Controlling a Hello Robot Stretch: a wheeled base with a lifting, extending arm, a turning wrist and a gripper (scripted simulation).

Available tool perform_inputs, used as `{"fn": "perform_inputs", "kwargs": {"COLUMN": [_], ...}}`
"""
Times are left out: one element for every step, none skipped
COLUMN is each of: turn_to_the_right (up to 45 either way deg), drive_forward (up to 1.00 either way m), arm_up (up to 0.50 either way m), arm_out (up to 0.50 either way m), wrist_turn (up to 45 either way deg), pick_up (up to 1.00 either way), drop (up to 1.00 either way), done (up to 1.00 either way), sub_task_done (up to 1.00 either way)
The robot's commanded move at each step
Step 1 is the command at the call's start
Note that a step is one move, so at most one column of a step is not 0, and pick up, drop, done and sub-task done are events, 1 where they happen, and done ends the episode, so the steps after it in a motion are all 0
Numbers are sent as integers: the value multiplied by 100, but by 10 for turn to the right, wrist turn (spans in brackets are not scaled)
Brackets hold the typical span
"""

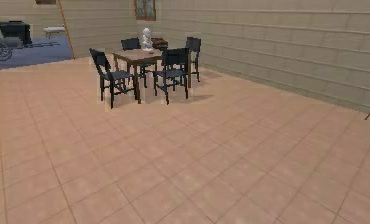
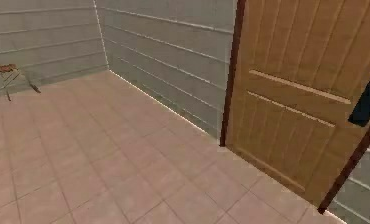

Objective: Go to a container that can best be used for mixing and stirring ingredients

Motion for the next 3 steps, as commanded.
{"fn": "perform_inputs", "kwargs": {"turn_to_the_right": [0, 0, 0], "drive_forward": [100, 100, 45], "arm_up": [0, 0, 0], "arm_out": [0, 0, 0], "wrist_turn": [0, 0, 0], "pick_up": [0, 0, 0], "drop": [0, 0, 0], "done": [0, 0, 0], "sub_task_done": [0, 0, 0]}}
